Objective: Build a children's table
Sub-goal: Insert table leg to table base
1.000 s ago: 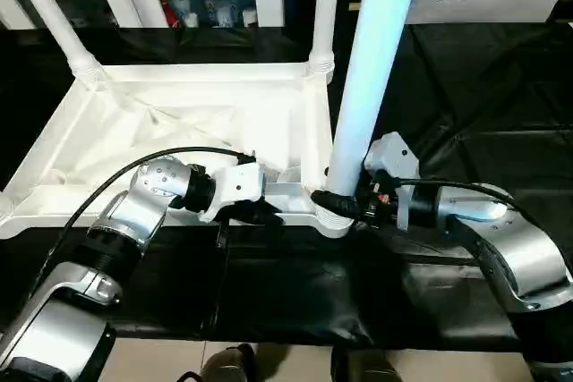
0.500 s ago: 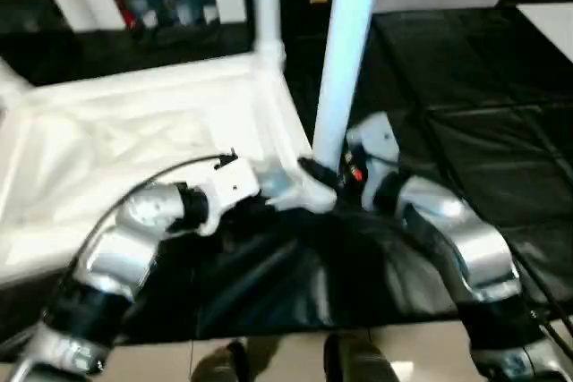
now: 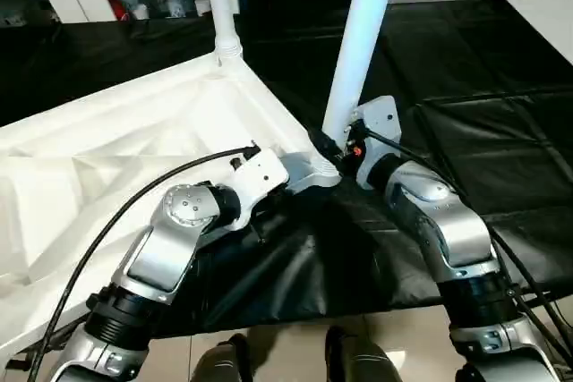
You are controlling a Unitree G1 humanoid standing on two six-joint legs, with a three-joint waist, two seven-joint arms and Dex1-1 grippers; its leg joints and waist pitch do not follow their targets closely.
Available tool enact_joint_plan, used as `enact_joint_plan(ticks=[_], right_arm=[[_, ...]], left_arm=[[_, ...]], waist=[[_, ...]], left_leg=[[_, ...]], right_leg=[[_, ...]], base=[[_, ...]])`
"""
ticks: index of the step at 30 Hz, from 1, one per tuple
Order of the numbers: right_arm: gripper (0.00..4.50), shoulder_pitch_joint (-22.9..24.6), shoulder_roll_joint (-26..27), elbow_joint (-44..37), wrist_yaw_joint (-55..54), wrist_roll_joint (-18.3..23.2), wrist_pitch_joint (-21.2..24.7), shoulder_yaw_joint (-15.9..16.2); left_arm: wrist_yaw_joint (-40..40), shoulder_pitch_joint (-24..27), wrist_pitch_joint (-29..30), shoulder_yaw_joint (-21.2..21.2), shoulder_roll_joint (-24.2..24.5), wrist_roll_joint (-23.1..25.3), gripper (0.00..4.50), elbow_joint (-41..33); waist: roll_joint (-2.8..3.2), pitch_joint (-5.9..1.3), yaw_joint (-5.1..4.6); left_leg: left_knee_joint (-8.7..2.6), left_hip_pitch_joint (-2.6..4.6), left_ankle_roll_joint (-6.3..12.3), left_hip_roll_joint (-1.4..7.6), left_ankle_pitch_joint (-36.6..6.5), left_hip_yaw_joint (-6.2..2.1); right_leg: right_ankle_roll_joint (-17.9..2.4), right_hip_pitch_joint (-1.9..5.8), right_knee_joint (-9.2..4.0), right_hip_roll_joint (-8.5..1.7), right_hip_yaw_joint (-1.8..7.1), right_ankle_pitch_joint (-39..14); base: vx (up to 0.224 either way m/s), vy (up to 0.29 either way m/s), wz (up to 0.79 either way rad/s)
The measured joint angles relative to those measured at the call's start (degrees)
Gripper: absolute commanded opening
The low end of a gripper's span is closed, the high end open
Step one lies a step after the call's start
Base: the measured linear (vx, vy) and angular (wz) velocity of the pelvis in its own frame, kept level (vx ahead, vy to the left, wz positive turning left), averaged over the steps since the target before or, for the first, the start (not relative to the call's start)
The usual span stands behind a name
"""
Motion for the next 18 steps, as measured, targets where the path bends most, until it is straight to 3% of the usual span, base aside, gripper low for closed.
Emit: enact_joint_plan(ticks=[3,12,18], right_arm=[[2.59,-0.9,0.5,1.9,0.6,0.6,-1.1,-0.9],[3.33,-0.8,0.5,7.7,2.4,1.6,-2.4,-1.7],[3.79,3.6,-1.9,5.1,6.1,2.9,-3.3,-2.2]], left_arm=[[0.1,-0.7,1.8,0.0,0.0,-0.5,0.00,0.1],[0.1,-1.3,2.3,-0.2,-0.1,-1.4,0.00,0.5],[-0.2,-3.0,-0.2,-0.5,1.1,-2.5,0.00,3.0]], waist=[[-0.07,-0.02,0.01],[-0.05,0.00,0.27],[-0.04,0.00,0.80]], left_leg=[[0.00,0.02,0.00,0.01,0.0,0.02],[0.04,-0.05,0.39,0.11,0.3,0.46],[0.14,-0.13,0.42,0.30,0.3,0.87]], right_leg=[[0.0,-0.03,0.00,0.00,-0.02,0.0],[-0.4,-0.09,-0.02,-0.04,0.11,0.8],[-0.2,-0.25,-0.02,-0.06,0.23,1.9]], base=[[0.000,0.000,0.00],[0.000,0.000,0.00],[0.000,0.000,0.00]])
